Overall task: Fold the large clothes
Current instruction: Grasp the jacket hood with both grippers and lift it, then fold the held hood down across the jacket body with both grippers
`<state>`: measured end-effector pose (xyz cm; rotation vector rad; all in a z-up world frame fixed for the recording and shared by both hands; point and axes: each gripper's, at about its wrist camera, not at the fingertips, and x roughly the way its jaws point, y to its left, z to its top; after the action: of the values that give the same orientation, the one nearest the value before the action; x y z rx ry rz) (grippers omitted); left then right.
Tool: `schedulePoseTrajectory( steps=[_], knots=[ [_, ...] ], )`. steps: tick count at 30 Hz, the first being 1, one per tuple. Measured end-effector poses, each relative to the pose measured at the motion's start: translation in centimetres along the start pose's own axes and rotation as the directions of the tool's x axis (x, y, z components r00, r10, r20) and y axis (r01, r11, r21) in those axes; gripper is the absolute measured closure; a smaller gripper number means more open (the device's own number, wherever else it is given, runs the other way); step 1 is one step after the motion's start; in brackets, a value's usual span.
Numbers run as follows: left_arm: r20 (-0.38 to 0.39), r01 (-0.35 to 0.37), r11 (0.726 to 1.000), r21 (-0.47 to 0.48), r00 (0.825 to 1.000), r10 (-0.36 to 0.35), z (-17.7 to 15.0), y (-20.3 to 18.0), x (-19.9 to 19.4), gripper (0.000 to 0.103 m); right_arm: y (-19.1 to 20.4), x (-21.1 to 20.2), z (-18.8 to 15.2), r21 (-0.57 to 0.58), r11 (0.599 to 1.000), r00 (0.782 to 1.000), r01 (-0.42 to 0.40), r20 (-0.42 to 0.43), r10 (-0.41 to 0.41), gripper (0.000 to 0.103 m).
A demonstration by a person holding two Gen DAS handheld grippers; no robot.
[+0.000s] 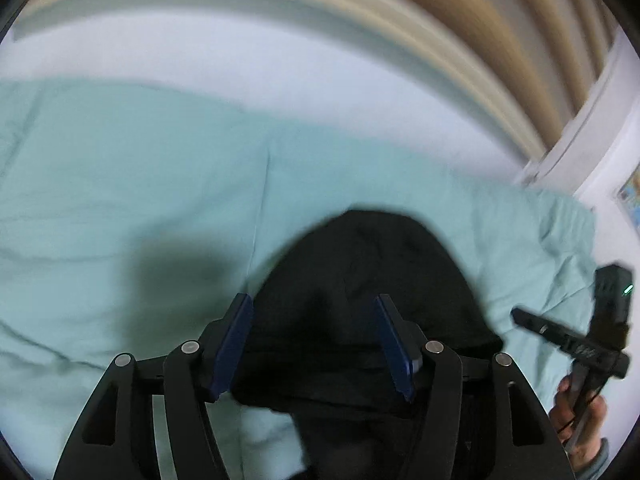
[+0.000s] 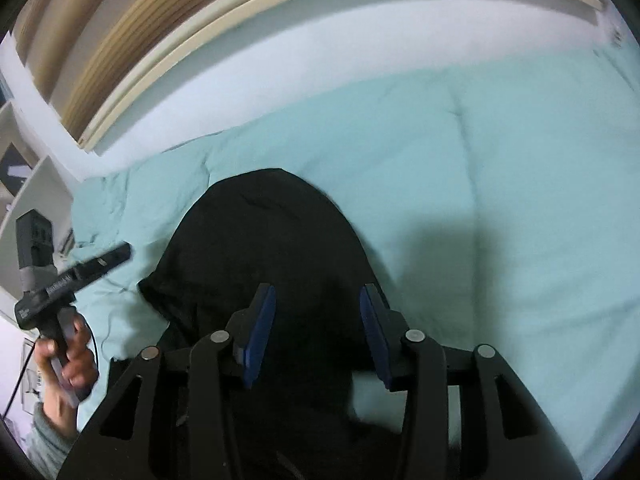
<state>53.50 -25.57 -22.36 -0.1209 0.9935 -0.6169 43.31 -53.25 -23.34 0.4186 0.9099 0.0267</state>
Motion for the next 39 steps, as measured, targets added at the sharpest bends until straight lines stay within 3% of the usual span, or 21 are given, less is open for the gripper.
schedulePoseTrajectory(
  steps=[2, 4, 6, 9, 13, 18, 21, 24, 27, 31, 36, 38, 39],
  knots=[
    [-0.096, -0.012, 1.000, 0.024, 0.995, 0.015, -1.9, 0.1, 2.8, 0.039, -0.2, 2.8, -0.2, -0.004, 1.000, 0.998, 0.016, -0.060, -0.016, 0.048],
    [-0.166, 0.029, 0.999, 0.040, 0.986, -0.022, -4.0, 1.0, 4.6, 0.039, -0.9, 5.4, -1.4, -0.016, 0.999, 0.989, 0.034, -0.141, -0.036, 0.048],
    [-0.167, 0.011, 0.999, 0.031, 0.986, -0.006, -5.7, 2.3, 5.4, 0.030, -1.6, 7.6, -2.9, -0.044, 0.998, 0.978, 0.052, -0.200, -0.060, 0.049],
    [-0.186, 0.058, 0.997, -0.046, 0.980, -0.065, -5.8, 3.7, 6.5, 0.029, -1.8, 8.9, -4.4, -0.069, 0.996, 0.977, 0.064, -0.197, -0.077, 0.049],
    [-0.159, 0.014, 1.000, 0.018, 0.987, -0.011, -5.2, 1.9, 4.8, 0.030, -1.0, 8.6, -3.6, -0.096, 0.993, 0.974, 0.072, -0.208, -0.090, 0.049],
    [0.009, 0.107, 0.994, 0.015, 0.994, -0.107, -3.4, 1.8, -1.3, 0.030, -1.2, 3.2, -2.1, -0.068, 0.997, 0.989, -0.044, -0.142, 0.033, 0.046],
    [0.055, 0.134, 0.991, -0.016, 0.990, -0.133, -1.7, 3.0, -2.4, 0.029, -2.8, 1.2, -1.4, -0.052, 0.996, 0.991, -0.070, -0.114, 0.064, 0.041],
    [0.018, 0.130, 0.990, -0.059, 0.991, -0.129, -1.0, 4.3, -0.6, 0.029, -4.7, 1.4, -0.5, -0.022, 0.998, 0.992, -0.061, -0.110, 0.058, 0.039],
    [-0.062, 0.197, 0.973, -0.122, 0.977, -0.206, -1.3, 5.5, 2.4, 0.029, -8.5, 2.2, 0.9, 0.066, 0.988, 0.978, -0.142, -0.144, 0.151, 0.039],
    [-0.121, 0.231, 0.961, -0.153, 0.961, -0.250, -2.4, 5.4, 5.0, 0.029, -8.2, 5.5, 0.9, 0.088, 0.976, 0.952, -0.197, -0.221, 0.212, 0.039],
    [-0.153, 0.223, 0.967, -0.125, 0.958, -0.241, -2.8, 4.3, 6.8, 0.030, -6.3, 7.8, 0.5, 0.070, 0.960, 0.920, -0.270, -0.275, 0.279, 0.039],
    [-0.155, 0.226, 0.968, -0.106, 0.958, -0.241, -2.1, 3.5, 6.7, 0.055, -4.7, 9.0, 0.2, 0.049, 0.962, 0.924, -0.267, -0.270, 0.271, 0.040],
    [-0.153, 0.218, 0.972, -0.082, 0.961, -0.229, -2.0, 2.8, 6.6, 0.060, -4.0, 9.4, 0.2, 0.034, 0.964, 0.927, -0.263, -0.267, 0.262, 0.049]
  ],
)
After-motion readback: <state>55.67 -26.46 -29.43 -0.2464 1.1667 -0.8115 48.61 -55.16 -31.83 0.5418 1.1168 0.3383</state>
